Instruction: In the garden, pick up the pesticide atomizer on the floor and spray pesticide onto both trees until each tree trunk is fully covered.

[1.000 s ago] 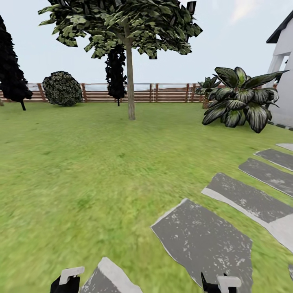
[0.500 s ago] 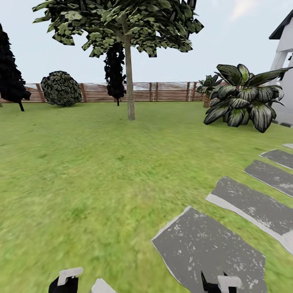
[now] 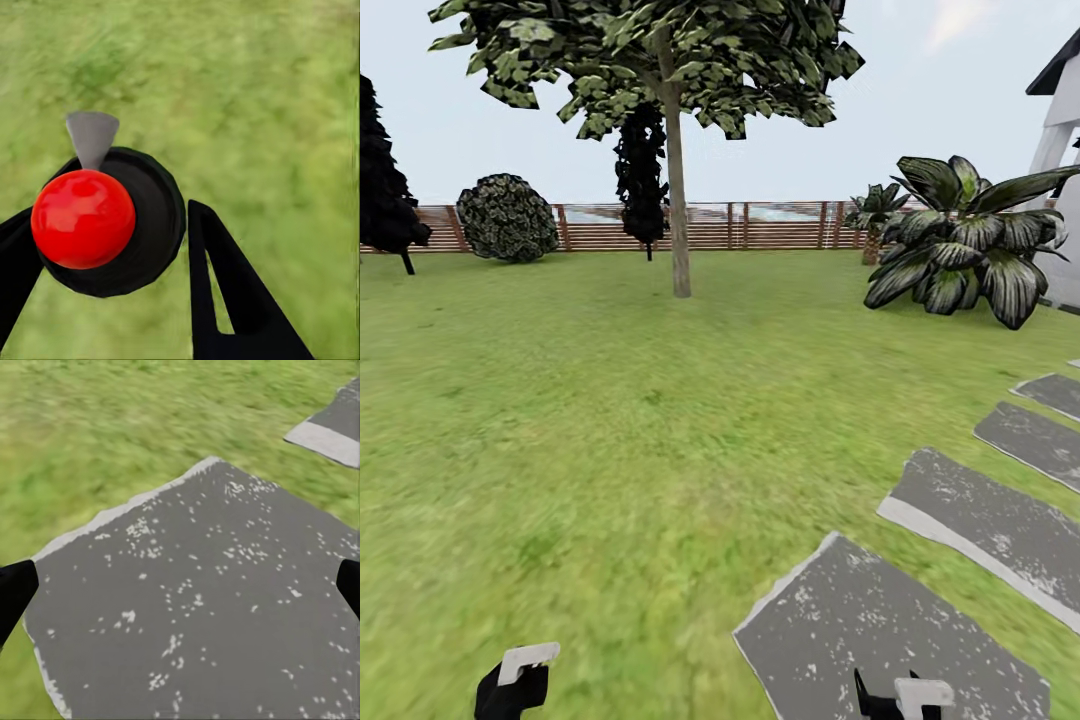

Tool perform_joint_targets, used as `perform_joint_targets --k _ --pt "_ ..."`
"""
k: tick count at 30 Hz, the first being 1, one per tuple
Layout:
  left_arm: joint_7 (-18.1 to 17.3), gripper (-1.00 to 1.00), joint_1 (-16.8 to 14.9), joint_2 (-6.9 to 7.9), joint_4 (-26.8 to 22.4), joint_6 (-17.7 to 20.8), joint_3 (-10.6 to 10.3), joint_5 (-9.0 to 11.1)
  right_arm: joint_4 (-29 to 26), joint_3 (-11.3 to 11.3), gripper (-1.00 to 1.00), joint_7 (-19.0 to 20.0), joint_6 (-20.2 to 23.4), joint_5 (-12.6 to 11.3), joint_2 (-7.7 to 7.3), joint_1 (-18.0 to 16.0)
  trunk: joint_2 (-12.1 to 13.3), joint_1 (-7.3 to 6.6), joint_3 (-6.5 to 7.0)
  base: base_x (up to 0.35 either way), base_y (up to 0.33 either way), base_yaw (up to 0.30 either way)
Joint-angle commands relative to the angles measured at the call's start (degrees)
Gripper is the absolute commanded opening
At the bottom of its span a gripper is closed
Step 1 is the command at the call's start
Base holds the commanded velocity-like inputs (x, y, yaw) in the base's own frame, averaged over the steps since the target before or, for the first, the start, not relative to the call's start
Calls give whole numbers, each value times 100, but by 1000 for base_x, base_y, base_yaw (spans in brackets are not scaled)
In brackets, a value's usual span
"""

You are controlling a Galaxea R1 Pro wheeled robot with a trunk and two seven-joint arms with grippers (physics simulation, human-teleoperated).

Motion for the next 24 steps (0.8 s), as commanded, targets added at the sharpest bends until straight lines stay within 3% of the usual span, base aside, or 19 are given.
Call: perform_joint_targets --k 1,12,24 --pt "4 -100 -2 -1 -91 -1 9 12 4 3 100 0 -17 -18 0 -3 -2 3 -6 337 0 0" --pt "32 -100 17 17 -234 -13 30 21 -3 3 100 -5 -21 -18 0 -3 -2 3 -6 337 0 9" --pt "38 -100 40 18 -224 -70 91 14 -2 3 100 -8 -25 -18 -3 -3 -2 3 -6 338 0 245"
